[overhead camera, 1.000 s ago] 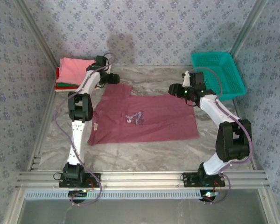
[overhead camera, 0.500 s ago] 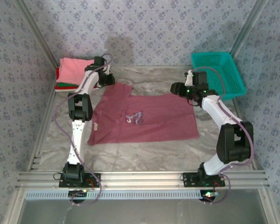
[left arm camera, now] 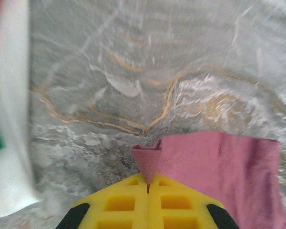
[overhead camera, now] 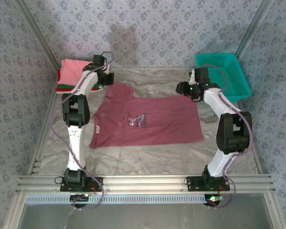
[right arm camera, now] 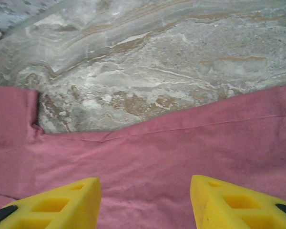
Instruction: Fold and stack the t-shirts
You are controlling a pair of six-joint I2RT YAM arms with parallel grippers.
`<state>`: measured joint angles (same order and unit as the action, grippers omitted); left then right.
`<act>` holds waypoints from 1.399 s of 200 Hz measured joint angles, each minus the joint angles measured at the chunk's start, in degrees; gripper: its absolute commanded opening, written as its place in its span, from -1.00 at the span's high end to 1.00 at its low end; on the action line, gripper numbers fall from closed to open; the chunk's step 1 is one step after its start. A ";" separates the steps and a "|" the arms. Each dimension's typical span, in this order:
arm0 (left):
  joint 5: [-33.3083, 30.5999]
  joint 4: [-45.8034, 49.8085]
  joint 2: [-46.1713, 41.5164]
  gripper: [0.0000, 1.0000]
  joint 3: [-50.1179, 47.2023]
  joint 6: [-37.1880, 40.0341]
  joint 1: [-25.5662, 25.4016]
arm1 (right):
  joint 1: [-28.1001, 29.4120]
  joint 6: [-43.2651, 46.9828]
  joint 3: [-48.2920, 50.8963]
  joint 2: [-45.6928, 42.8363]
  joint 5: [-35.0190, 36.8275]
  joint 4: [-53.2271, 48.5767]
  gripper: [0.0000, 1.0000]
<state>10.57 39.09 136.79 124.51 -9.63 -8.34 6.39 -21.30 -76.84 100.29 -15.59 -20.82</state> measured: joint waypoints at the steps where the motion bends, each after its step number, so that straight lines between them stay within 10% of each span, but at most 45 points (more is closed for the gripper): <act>1: -0.04 -0.07 -0.09 1.00 -0.02 0.00 0.00 | 0.00 0.00 -0.07 0.11 0.00 -0.11 -0.10; 199: -5.73 -10.45 -7.28 1.00 -14.67 0.87 0.07 | 1.11 -1.57 -34.73 32.30 30.14 -27.08 -0.18; 280: -6.16 -12.31 -9.03 1.00 -16.92 1.11 1.73 | -1.49 -5.95 -34.99 33.14 23.63 -26.51 -0.19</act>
<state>4.40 26.79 127.76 107.59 -8.51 -6.61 4.91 -27.24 -111.83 133.43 8.03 -47.33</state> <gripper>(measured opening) 0.041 0.599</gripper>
